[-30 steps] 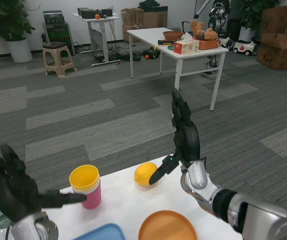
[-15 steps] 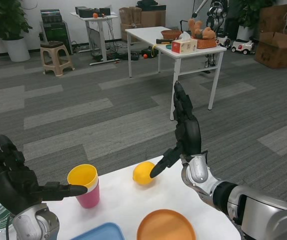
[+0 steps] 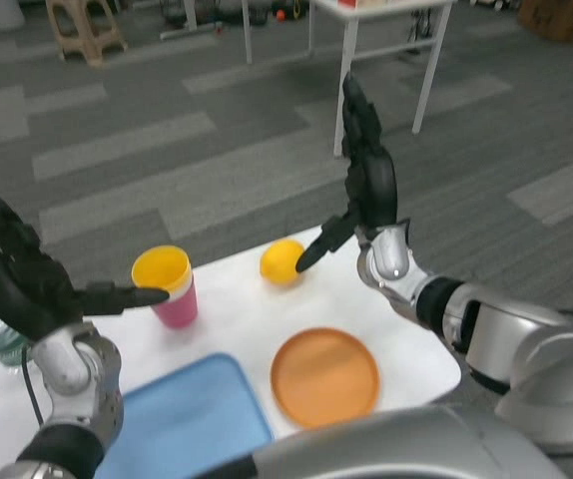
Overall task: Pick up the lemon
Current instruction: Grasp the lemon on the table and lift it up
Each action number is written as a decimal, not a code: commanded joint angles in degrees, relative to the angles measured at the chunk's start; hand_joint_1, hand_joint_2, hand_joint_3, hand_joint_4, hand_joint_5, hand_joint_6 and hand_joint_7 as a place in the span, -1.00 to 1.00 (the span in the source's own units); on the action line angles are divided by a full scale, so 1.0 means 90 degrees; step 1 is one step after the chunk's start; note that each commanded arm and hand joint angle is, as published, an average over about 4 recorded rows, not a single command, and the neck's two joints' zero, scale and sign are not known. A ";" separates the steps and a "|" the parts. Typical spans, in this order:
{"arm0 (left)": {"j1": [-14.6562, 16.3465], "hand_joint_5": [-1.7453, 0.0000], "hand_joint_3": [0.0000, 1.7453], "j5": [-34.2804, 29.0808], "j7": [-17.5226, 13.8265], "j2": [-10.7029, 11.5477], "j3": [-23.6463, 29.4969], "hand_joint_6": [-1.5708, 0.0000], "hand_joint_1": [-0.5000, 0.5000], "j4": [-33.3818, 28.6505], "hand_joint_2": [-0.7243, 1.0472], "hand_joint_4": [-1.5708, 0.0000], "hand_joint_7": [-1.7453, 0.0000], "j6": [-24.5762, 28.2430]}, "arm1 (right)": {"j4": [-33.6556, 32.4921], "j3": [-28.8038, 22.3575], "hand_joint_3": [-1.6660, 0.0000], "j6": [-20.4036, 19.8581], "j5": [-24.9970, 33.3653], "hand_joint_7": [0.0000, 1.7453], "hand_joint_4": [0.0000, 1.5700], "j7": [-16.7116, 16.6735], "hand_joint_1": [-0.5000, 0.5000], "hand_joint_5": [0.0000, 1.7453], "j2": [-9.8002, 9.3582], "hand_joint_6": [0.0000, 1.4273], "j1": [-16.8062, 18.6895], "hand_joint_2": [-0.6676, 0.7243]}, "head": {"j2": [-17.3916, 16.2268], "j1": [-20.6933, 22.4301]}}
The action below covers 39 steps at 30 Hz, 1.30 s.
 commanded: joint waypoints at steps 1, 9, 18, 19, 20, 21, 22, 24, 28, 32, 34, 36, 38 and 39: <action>0.0222 1.00 -0.90 -0.0433 -0.0402 0.0221 -0.0008 0.98 -1.00 -0.0309 -1.00 1.00 0.92 0.0456 | 0.0084 0.0245 1.00 -0.0055 0.0063 -1.00 -0.89 -0.0090 -0.75 -1.00 -0.0034 -1.00 -0.0178 0.77 | -0.0335 -0.0058; 0.0556 1.00 -0.90 -0.1178 -0.0919 0.0331 -0.0101 0.97 -1.00 -0.0697 -1.00 1.00 0.92 0.0963 | 0.0201 0.0562 0.95 -0.0041 0.0078 -0.96 0.71 -0.0290 -0.92 -1.00 -0.0017 -0.08 -0.0342 -0.59 | -0.0763 -0.0741; 0.0512 1.00 -0.90 -0.1231 -0.0939 0.0343 -0.0137 0.97 -1.00 -0.0672 -1.00 1.00 0.92 0.0973 | 0.0433 0.0657 1.00 0.0062 0.0073 -0.04 0.87 -0.0271 -0.83 -0.67 0.0098 0.92 -0.0498 -0.52 | -0.0747 -0.0902; 0.0505 1.00 -0.90 -0.1231 -0.0941 0.0345 -0.0140 0.97 -1.00 -0.0672 -1.00 1.00 0.92 0.0983 | 0.0489 0.0677 1.00 0.0062 0.0070 -0.04 0.88 -0.0273 -0.77 -0.67 0.0115 0.92 -0.0530 -0.50 | -0.0723 -0.0921; 0.0498 1.00 -0.90 -0.1231 -0.0949 0.0348 -0.0142 0.97 -1.00 -0.0672 -1.00 1.00 0.92 0.0993 | 0.0577 0.0704 1.00 0.0062 0.0068 -0.06 0.89 -0.0280 -0.71 -0.67 0.0142 0.92 -0.0576 -0.48 | -0.0694 -0.0939; 0.0495 1.00 -0.90 -0.1231 -0.0956 0.0348 -0.0142 0.97 -1.00 -0.0672 -1.00 1.00 0.92 0.0998 | 0.0646 0.0723 1.00 0.0062 0.0068 0.00 0.89 -0.0288 -0.73 -0.67 0.0162 0.92 -0.0611 -0.39 | -0.0685 -0.0924; 0.0493 1.00 -0.90 -0.1234 -0.0963 0.0348 -0.0142 0.97 -1.00 -0.0670 -1.00 1.00 0.92 0.1002 | 0.0736 0.0748 1.00 0.0067 0.0068 0.06 0.89 -0.0297 -0.79 -0.67 0.0188 0.92 -0.0657 -0.32 | -0.0650 -0.0910; 0.0493 1.00 -0.90 -0.1239 -0.0968 0.0348 -0.0142 0.97 -1.00 -0.0665 -1.00 1.00 0.92 0.1002 | 0.0831 0.0796 1.00 0.0089 0.0068 0.24 0.91 -0.0346 -0.88 -0.72 0.0218 0.88 -0.0713 -0.18 | -0.0602 -0.0880; 0.0500 1.00 -0.90 -0.1241 -0.0968 0.0340 -0.0135 0.97 -1.00 -0.0660 -1.00 1.00 0.92 0.1002 | 0.0970 0.1048 1.00 0.0274 0.0070 -0.80 -0.15 -0.0546 -0.79 -0.89 0.0247 -0.42 -0.0845 0.02 | -0.0420 -0.0769; 0.0495 1.00 -0.90 -0.1244 -0.0968 0.0333 -0.0133 0.97 -1.00 -0.0638 -1.00 1.00 0.92 0.1002 | 0.1044 0.1297 1.00 0.0751 0.0070 -1.00 -1.00 -0.0398 -0.38 -1.00 0.0249 -1.00 -0.0960 0.09 | -0.0289 -0.0616; 0.0493 1.00 -0.90 -0.1248 -0.0968 0.0323 -0.0135 0.98 -1.00 -0.0616 -1.00 1.00 0.92 0.1002 | 0.1107 0.1395 1.00 0.1063 0.0068 -1.00 -1.00 -0.0065 -0.33 -1.00 0.0249 -1.00 -0.1038 0.05 | -0.0246 -0.0583; 0.0495 1.00 -0.90 -0.1251 -0.0971 0.0316 -0.0142 0.98 -1.00 -0.0589 -1.00 1.00 0.92 0.1002 | 0.1197 0.1487 1.00 0.1432 0.0070 -1.00 -1.00 0.0384 -0.33 -1.00 0.0247 -1.00 -0.1140 0.00 | -0.0176 -0.0613; 0.0495 1.00 -0.90 -0.1251 -0.0976 0.0306 -0.0155 0.97 -1.00 -0.0550 -1.00 1.00 0.92 0.1002 | 0.1429 0.1727 0.98 0.1778 0.0080 -1.00 -1.00 0.0855 -0.33 -1.00 0.0232 -1.00 -0.1348 -0.02 | -0.0129 -0.0631; 0.0493 1.00 -0.90 -0.1251 -0.0983 0.0299 -0.0159 0.97 -1.00 -0.0521 -1.00 1.00 0.92 0.1002 | 0.1586 0.1898 0.95 0.1927 0.0085 -1.00 -1.00 0.1094 -0.31 -1.00 0.0225 -1.00 -0.1487 -0.05 | -0.0122 -0.0635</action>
